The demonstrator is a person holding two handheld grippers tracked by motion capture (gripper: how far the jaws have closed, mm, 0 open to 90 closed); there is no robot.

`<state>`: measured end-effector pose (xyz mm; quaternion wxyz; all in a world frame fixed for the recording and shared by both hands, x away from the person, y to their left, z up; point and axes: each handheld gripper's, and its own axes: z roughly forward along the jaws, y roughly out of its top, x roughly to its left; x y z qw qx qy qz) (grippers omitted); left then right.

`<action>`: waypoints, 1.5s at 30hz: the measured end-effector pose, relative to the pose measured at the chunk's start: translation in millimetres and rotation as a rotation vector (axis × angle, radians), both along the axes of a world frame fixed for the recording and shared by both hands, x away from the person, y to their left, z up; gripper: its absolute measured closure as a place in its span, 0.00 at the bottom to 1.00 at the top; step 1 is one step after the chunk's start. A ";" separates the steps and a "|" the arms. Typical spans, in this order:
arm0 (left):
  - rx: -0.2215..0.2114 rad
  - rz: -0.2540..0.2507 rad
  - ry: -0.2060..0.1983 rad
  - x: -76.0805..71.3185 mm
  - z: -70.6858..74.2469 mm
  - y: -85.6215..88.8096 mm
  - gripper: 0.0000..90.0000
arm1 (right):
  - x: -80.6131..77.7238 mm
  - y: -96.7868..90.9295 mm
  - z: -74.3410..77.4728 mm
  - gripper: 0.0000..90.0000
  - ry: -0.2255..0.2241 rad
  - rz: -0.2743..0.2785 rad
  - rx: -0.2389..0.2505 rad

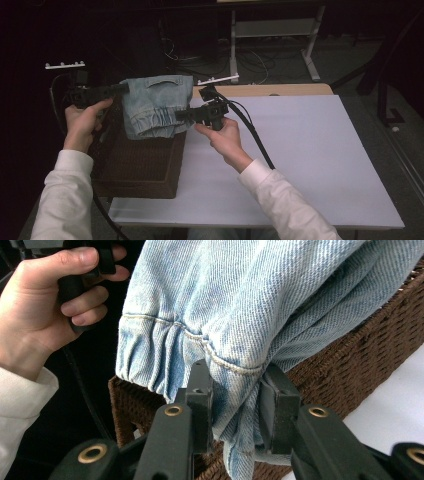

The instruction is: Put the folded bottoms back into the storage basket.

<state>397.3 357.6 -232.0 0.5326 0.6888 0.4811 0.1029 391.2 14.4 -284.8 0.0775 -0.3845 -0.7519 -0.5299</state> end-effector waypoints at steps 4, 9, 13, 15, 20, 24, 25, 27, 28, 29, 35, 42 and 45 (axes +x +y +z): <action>0.003 0.014 0.014 1.3 -5.0 7.3 0.90 | 0.8 8.8 -3.1 0.77 0.002 0.001 -0.010; -0.001 0.041 0.027 3.3 -13.7 15.0 0.90 | 2.4 20.5 -8.3 0.77 -0.002 0.003 -0.026; -0.012 0.051 0.038 4.7 -21.9 23.3 0.90 | 5.2 28.7 -14.3 0.77 0.000 0.012 -0.033; -0.013 0.055 0.044 5.5 -25.4 27.4 0.90 | 6.6 32.8 -17.5 0.77 0.003 0.013 -0.034; -0.019 0.073 0.057 6.5 -32.2 35.0 0.90 | 10.5 42.0 -25.8 0.77 0.010 0.021 -0.035; -0.008 0.086 0.079 7.7 -37.9 39.5 0.90 | 11.6 49.0 -30.5 0.77 0.010 0.036 -0.053; -0.008 0.088 0.083 8.0 -39.1 40.9 0.90 | 11.7 50.8 -31.7 0.77 0.014 0.037 -0.057; -0.013 0.095 0.086 8.9 -41.6 43.1 0.90 | 12.6 54.2 -35.0 0.77 0.015 0.042 -0.058; -0.012 0.095 0.091 9.4 -43.0 44.8 0.90 | 12.8 55.7 -36.2 0.77 0.018 0.042 -0.059; -0.011 0.100 0.097 10.0 -44.9 46.1 0.90 | 13.1 57.5 -38.0 0.77 0.019 0.045 -0.061; -0.014 0.114 0.120 10.2 -54.5 52.8 0.90 | 14.0 66.9 -47.5 0.77 0.028 0.067 -0.076; -0.019 0.138 0.146 13.9 -64.4 60.1 0.90 | 16.9 77.7 -57.1 0.77 0.043 0.090 -0.088; -0.015 0.146 0.158 16.1 -68.4 61.2 0.90 | 17.6 82.6 -62.5 0.77 0.048 0.095 -0.100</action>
